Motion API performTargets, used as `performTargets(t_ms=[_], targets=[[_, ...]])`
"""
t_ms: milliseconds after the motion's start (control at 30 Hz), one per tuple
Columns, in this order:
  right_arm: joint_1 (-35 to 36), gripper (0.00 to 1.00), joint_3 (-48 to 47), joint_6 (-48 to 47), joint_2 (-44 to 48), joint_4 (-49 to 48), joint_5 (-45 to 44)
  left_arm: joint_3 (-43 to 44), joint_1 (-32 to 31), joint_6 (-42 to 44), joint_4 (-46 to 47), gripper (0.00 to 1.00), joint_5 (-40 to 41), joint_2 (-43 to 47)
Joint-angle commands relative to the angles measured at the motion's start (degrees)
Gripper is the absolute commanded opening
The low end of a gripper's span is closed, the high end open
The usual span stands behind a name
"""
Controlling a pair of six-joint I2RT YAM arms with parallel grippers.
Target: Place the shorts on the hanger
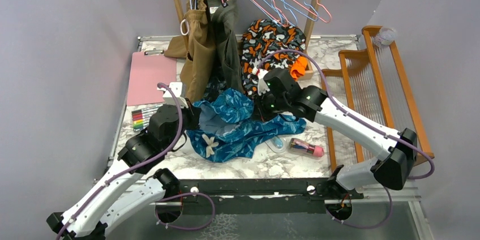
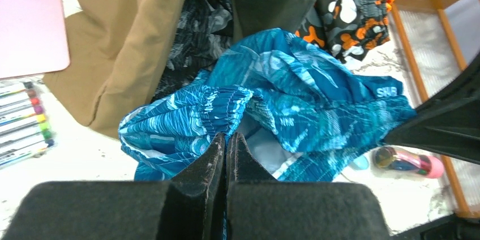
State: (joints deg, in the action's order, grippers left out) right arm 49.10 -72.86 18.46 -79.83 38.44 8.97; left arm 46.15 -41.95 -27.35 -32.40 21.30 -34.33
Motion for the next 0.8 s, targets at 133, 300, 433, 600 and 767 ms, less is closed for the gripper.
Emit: performTargets(t_ms=[133, 300, 433, 600, 767], targets=[[-3.98, 0.03, -2.07, -1.14, -4.73, -2.39, 0.91, 2.74, 0.38, 4.52, -2.39, 0.0, 15.72, -5.33], [-6.81, 0.14, -1.94, 0.47, -11.09, -7.28, 3.58, 1.11, 0.38, 3.41, -2.9, 0.0, 21.18, -9.86], [-6.87, 0.33, -2.53, 1.93, -13.62, -10.05, 6.63, 0.76, 0.59, 1.52, -3.74, 0.0, 22.48, -14.62], [-6.85, 0.57, 1.66, 2.1, -10.44, -12.92, 7.21, 1.28, 1.57, 0.6, -3.76, 0.0, 22.18, -18.9], [-6.83, 0.62, 12.13, 1.9, -2.65, -19.27, 6.53, 1.87, 3.15, 0.74, -3.26, 0.0, 20.88, -21.08]])
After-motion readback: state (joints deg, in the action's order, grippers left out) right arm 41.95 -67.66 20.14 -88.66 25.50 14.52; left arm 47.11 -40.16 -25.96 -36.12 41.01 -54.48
